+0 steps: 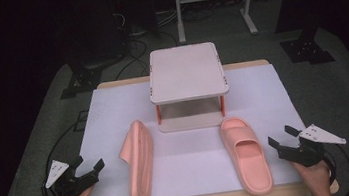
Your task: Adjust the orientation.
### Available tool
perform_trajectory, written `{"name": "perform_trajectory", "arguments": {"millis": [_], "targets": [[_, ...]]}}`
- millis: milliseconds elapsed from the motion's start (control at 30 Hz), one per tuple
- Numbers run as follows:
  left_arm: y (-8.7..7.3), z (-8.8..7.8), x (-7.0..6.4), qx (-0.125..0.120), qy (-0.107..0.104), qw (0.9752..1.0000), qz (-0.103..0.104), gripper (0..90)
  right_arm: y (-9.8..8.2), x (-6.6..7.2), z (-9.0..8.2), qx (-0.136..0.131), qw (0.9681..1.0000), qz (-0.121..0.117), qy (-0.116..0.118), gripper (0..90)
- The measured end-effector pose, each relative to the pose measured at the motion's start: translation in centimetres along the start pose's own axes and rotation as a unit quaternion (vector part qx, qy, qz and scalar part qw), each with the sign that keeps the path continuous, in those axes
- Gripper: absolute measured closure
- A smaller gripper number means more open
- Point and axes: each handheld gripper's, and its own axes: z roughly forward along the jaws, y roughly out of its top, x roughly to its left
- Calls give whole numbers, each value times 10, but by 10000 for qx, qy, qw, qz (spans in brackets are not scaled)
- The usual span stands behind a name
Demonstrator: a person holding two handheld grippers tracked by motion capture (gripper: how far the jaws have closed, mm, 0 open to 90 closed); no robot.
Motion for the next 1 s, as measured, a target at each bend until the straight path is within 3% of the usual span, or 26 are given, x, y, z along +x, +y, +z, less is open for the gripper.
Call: {"name": "perform_trajectory", "arguments": {"millis": [267,667,1000], "targets": [[-1,2,-3,5,-90,10000,32,76,0,-3,-4,-95,9999,80,-30,217],[-5,10,-19,132,-416,9990,105,76,4,0,-4,-150,9999,-48,-49,208],[-6,17,-28,254,-522,9980,234,76,5,2,-4,-124,9999,-86,-10,205]]}}
